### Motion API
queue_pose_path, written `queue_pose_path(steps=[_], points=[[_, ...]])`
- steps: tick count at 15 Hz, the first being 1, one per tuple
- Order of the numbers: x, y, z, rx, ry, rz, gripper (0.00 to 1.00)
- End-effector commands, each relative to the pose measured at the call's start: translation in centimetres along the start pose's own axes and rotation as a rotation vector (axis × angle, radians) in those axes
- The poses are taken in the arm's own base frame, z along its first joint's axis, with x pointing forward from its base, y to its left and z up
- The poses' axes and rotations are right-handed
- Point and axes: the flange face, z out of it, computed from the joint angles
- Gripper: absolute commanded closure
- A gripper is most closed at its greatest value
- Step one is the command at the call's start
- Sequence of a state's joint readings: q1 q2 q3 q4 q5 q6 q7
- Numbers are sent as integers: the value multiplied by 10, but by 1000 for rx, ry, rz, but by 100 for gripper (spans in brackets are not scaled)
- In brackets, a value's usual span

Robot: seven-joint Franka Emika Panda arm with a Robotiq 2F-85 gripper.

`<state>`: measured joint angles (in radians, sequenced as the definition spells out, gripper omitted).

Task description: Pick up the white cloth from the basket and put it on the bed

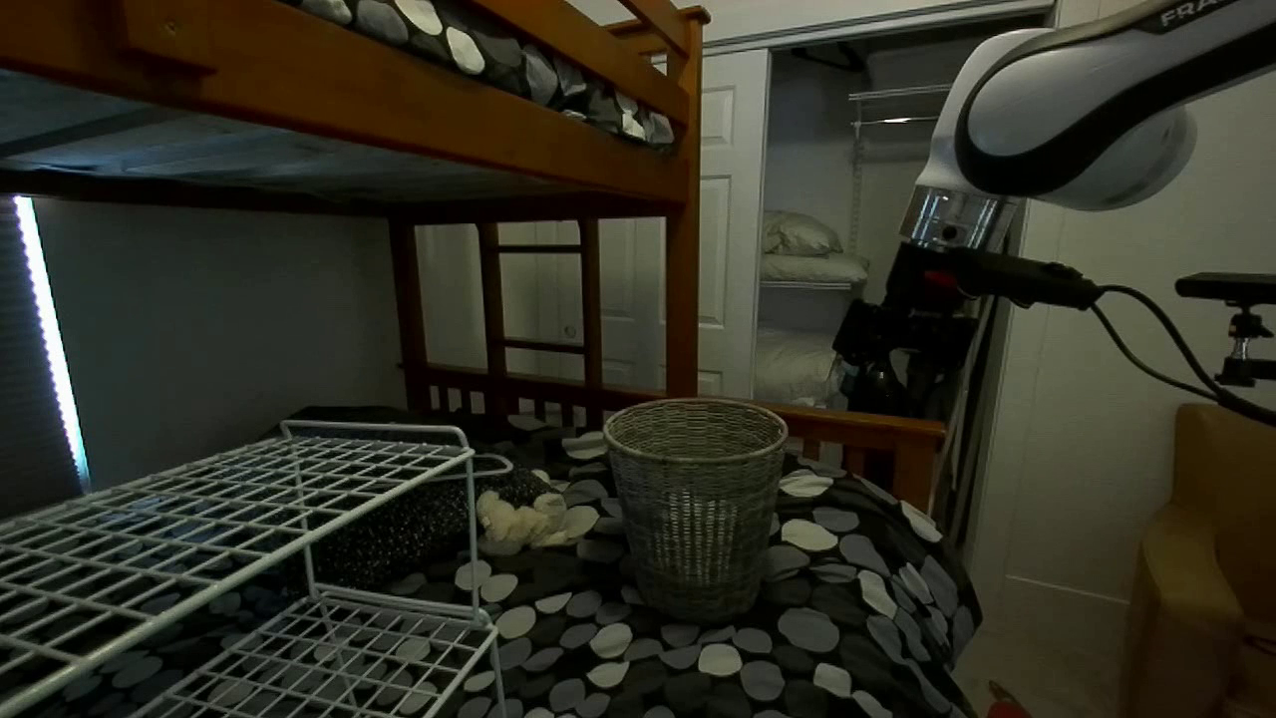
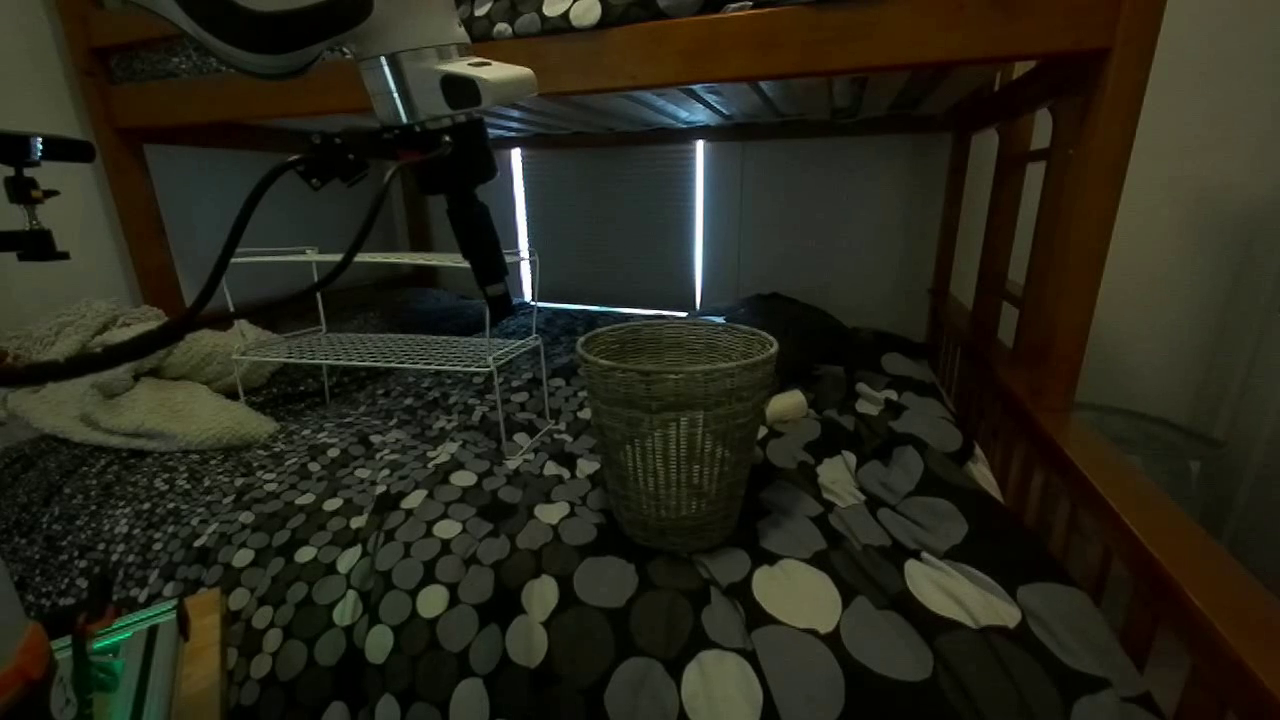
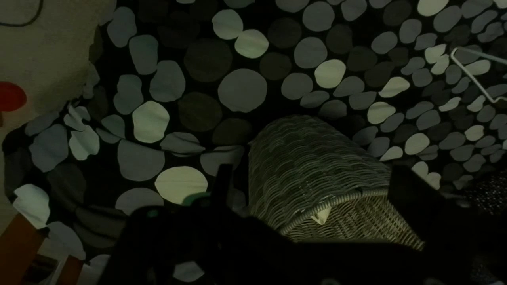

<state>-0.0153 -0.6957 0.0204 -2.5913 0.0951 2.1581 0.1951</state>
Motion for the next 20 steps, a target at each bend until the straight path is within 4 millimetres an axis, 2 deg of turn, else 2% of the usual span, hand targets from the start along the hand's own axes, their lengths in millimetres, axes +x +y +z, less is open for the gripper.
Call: queue_pose_path(steps=[1,4,7,11,15,18,19,20], points=[[26,-7,16,-3,-11,17,0],[54,-30,31,-12,-20,-24,0],[80,-64,45,-40,-17,-95,0],[120,-97,74,-75,-19,-186,0],[156,-110,114,-91,4,-262,0],[171,-115,145,-80,4,-321,0],[160,-111,129,-74,1,-285,0],[164,-112,138,-71,-1,-293,0]])
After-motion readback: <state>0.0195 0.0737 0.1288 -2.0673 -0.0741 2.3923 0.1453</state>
